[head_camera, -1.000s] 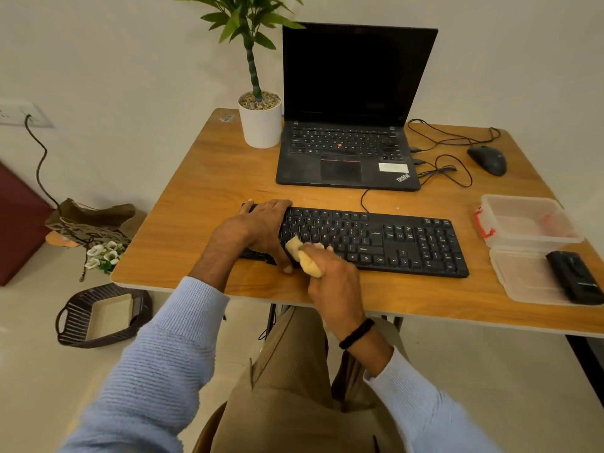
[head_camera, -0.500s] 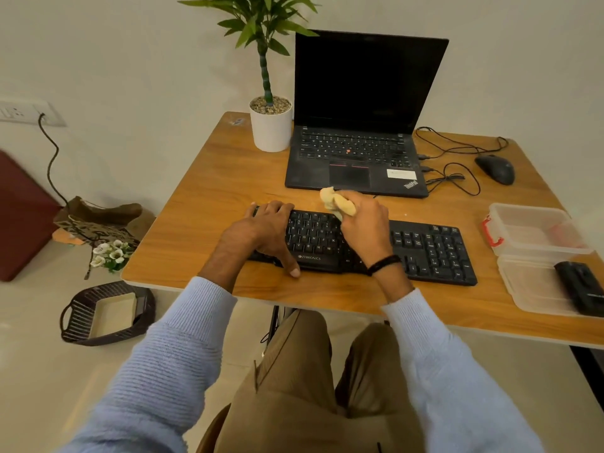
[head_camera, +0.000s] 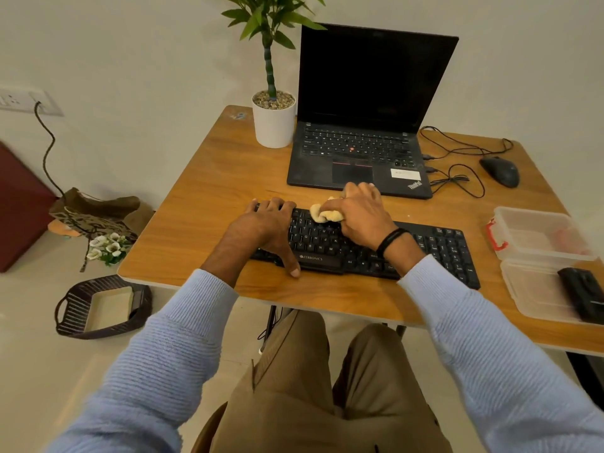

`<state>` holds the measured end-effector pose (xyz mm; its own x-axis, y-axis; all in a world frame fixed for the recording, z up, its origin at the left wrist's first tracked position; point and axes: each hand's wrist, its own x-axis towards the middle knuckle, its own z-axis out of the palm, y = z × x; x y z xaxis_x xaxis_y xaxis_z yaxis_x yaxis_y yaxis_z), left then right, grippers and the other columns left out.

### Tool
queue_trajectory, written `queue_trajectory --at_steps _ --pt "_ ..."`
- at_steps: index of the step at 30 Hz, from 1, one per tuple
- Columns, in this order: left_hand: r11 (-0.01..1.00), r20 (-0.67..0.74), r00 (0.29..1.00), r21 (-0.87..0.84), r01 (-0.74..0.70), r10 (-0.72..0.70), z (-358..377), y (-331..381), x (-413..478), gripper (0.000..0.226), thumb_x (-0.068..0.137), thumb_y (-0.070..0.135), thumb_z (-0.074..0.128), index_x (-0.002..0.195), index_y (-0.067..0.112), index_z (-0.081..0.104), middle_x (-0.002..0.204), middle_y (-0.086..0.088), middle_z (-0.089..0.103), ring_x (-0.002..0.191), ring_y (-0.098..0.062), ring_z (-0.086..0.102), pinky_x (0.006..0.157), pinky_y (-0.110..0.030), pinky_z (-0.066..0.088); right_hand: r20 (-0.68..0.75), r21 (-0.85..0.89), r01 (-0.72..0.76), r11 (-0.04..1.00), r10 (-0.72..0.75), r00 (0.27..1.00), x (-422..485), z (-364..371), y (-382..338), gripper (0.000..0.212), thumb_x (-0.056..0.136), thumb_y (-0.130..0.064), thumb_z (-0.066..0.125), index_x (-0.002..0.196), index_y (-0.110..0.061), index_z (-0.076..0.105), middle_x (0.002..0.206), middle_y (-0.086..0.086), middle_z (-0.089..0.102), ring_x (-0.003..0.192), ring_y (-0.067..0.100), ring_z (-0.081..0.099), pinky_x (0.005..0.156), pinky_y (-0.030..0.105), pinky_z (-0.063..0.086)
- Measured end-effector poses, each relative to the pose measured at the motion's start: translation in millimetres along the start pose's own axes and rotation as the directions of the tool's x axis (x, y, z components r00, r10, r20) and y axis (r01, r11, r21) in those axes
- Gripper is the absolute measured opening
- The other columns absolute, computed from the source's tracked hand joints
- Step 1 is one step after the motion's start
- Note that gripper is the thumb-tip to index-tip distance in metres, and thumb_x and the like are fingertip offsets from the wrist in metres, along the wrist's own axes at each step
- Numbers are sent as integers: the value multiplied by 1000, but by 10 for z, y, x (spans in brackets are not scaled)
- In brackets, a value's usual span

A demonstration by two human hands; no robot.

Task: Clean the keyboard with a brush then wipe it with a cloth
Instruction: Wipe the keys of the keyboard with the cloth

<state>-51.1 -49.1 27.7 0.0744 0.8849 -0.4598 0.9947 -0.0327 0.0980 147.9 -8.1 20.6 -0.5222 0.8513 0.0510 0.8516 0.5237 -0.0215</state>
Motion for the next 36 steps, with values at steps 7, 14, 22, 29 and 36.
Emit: queue_trajectory --at_steps 7,14,22,29,36 --pt "999 -26 1000 -37 -10 9 35 -37 -4 154 43 68 92 162 25 3 168 -6 11 155 -31 8 126 -56 0 159 -89 -137 987 149 976 -45 -252 196 39 91 -22 61 125 -42 60 118 9 52 121 33 41 113 61 20" --pt "1000 -3 1000 1 12 -12 -16 39 -14 152 43 66 93 160 21 7 166 -9 14 154 -33 11 126 -55 2 -65 183 -48 982 61 996 190 -135 -13 37 89 -20 67 121 -39 65 113 0 52 114 25 47 109 56 28" --pt "999 11 999 2 38 -38 -48 56 -44 152 46 64 93 162 23 4 168 -8 12 155 -33 10 126 -55 1 38 165 -64 984 59 998 139 119 73 49 91 -7 56 128 -39 60 124 -3 66 126 26 46 115 64 4" --pt "999 15 999 11 41 -41 -57 103 -54 151 47 61 94 162 21 4 168 -10 12 155 -34 10 126 -54 1 -10 69 -197 978 198 980 11 -55 273 38 90 -13 62 120 -35 66 115 -1 68 123 25 51 116 64 4" --pt "999 0 999 8 41 -41 -20 80 -39 153 44 65 93 161 23 5 167 -9 15 155 -33 13 126 -54 3 -7 299 30 954 -29 1000 -219 88 -158 48 88 1 55 127 -27 64 128 0 65 125 23 53 116 58 3"
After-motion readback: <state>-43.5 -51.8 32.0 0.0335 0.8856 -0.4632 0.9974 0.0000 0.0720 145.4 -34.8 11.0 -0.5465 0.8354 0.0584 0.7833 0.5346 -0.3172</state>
